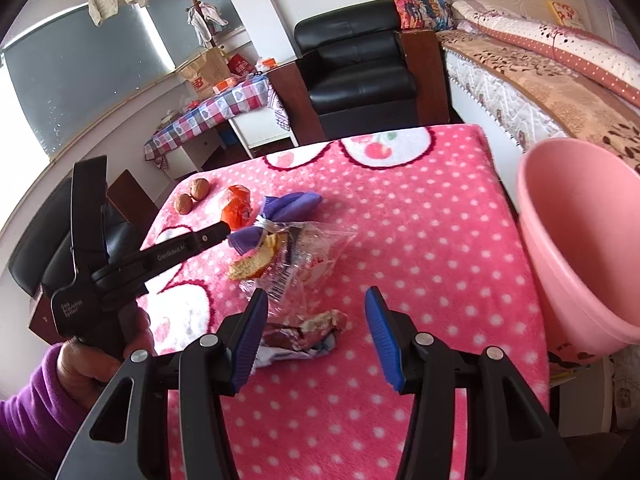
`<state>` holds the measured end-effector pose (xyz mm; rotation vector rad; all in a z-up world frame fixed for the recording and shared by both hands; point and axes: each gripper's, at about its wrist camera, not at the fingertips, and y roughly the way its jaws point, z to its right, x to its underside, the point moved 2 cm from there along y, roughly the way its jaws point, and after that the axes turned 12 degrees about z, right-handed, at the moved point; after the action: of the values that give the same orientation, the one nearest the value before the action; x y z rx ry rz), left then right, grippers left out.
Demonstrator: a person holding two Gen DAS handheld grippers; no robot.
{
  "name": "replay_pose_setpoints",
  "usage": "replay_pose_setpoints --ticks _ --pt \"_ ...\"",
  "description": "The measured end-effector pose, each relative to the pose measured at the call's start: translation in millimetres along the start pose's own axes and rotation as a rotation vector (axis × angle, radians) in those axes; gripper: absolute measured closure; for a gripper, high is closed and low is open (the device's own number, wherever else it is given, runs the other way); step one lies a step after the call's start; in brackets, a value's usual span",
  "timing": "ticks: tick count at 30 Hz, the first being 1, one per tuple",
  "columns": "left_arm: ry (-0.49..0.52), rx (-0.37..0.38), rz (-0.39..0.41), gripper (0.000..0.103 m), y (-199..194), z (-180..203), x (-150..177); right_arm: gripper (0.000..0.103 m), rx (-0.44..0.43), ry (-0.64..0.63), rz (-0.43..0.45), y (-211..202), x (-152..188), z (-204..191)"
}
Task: Collect trash
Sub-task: 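Grasp the white plastic bag with the left tool while the right tool grasps the clear wrapper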
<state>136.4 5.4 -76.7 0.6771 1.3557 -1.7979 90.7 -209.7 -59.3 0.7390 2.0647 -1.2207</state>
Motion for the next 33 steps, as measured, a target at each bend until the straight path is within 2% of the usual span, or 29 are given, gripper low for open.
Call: replay_pose_setpoints --ticks 5,13,16,17,18,21,24,33 --pt "-0.015 0.032 0.031 0.097 -22 -5 -3 0.053 -0.022 0.036 -0.037 18 -5 -7" --pt "-0.01 0.046 0.086 0.097 -54 -9 -4 0.056 0.014 0.032 -0.117 47 -4 -19" --pt "-0.016 0.052 0.085 0.097 -58 -10 -4 0.068 0.021 0.043 -0.147 57 0 -19" --pt "-0.017 0.053 0.084 0.097 -59 -9 -3 0.076 0.026 0.043 -0.155 59 2 -19" --pt "-0.018 0.053 0.084 0.097 -60 -10 -3 0.077 0.022 0.046 -0.157 60 3 -19" --pt "-0.022 0.058 0.083 0.097 -64 -10 -1 0.088 0.004 0.048 -0.141 56 4 -21" --pt "-0.021 0.065 0.085 0.097 -67 -9 0 0.093 -0.013 0.045 -0.116 46 2 -22" --pt "-0.007 0.105 0.11 0.097 -84 5 -3 0.094 -0.052 0.02 -0.024 5 -10 -29"
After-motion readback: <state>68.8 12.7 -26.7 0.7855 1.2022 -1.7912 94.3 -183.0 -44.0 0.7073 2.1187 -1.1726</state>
